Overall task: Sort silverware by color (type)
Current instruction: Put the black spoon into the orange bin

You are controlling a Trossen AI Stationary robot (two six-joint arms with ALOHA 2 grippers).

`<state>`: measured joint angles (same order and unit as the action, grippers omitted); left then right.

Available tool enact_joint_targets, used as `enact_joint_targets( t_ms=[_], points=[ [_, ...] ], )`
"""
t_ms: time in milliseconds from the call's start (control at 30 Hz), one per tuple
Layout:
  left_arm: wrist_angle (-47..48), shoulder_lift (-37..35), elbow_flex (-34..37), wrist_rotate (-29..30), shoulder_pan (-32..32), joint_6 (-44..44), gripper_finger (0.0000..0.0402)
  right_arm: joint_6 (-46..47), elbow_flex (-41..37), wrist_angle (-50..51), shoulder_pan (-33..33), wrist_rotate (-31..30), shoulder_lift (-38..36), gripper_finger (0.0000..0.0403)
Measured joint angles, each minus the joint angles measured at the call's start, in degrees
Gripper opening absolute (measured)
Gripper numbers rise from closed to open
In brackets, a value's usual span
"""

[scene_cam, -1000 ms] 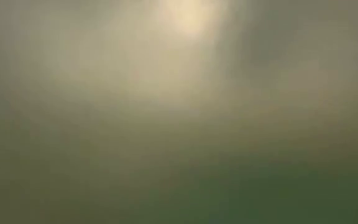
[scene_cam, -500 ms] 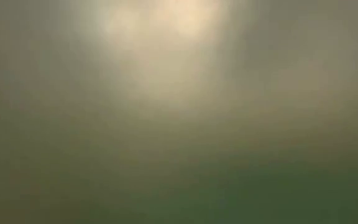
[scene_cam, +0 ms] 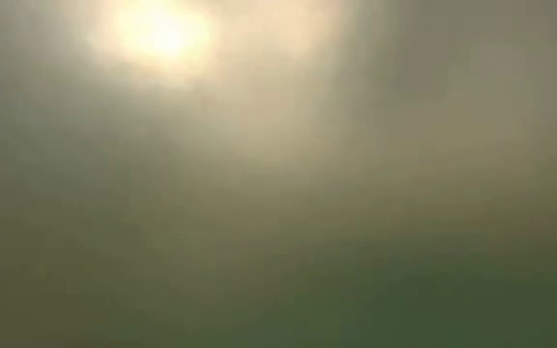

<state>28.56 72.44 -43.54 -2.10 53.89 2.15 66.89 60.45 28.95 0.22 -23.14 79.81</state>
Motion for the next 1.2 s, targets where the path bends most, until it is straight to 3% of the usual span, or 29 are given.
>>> enact_joint_targets(
  t_ms=[700, 1033, 1200],
  points=[
    [-1.0, 27.0, -13.3, -1.6, -0.2, -6.5, 0.0068, -6.2, 0.0, 0.2, -6.1, 0.2, 0.0, 0.0089],
    [-1.0, 31.7, -14.0, -0.1, -0.2, -7.2, 0.0067, -6.5, 0.0, 0.3, -6.2, 0.2, 0.0, 0.0089],
    [-1.2, 31.6, -13.9, 0.3, -0.2, -7.7, 0.0034, -6.5, 0.0, 0.3, -6.2, 0.6, 0.0, 0.0089]
  ],
)
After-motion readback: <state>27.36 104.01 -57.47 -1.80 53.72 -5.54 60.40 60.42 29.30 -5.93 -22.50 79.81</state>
